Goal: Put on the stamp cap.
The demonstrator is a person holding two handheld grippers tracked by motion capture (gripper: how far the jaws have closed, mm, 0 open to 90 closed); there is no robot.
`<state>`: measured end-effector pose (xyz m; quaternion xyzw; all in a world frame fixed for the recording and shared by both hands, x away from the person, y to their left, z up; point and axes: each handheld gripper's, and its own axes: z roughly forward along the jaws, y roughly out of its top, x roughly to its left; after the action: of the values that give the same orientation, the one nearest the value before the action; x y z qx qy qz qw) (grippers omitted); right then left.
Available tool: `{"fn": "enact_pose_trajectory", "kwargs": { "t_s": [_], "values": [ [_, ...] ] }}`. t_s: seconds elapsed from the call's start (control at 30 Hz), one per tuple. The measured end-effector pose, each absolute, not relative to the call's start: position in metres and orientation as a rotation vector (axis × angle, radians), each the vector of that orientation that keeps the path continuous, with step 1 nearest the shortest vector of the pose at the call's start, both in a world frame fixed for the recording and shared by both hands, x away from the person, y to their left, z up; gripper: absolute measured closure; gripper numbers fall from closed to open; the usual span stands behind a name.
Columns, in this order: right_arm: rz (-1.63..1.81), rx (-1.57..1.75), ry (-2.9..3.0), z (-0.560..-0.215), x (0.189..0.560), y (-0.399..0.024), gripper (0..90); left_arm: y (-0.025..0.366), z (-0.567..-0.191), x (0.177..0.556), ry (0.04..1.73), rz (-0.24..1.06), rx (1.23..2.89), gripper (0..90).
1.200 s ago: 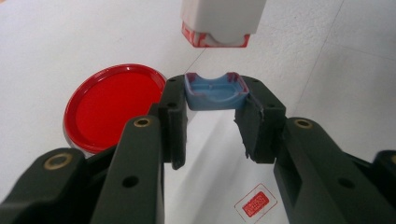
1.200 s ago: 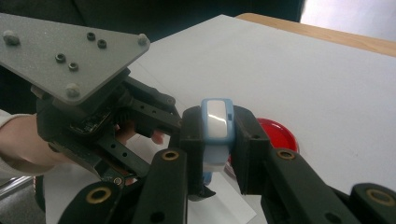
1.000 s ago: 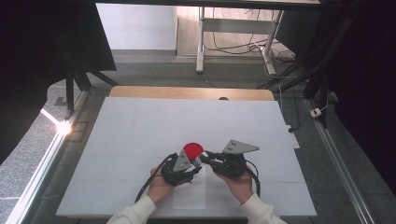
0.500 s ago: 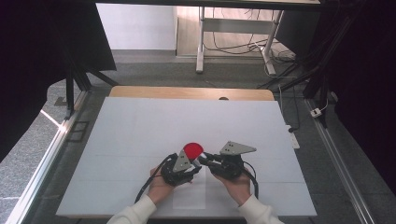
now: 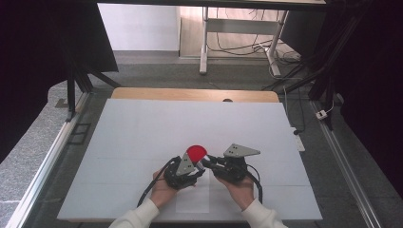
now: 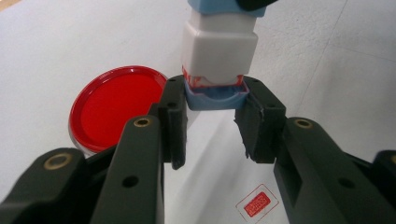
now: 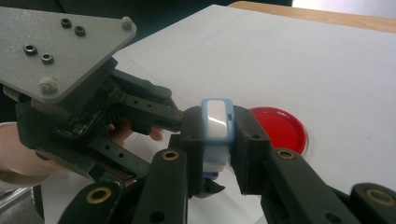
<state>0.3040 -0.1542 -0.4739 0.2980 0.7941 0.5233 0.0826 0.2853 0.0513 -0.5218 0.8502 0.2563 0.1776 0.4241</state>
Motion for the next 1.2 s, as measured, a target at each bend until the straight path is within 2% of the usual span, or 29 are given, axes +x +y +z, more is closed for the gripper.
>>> {"fn": "enact_pose_trajectory", "kwargs": {
  "t_s": [1.2],
  "values": [
    [1.551,0.972,2.340,-0.4778,0.2997,-0.1482,75.1,0.0508,-0.5216,0.2833,0.653,0.503,2.124,64.4]
  ]
}}
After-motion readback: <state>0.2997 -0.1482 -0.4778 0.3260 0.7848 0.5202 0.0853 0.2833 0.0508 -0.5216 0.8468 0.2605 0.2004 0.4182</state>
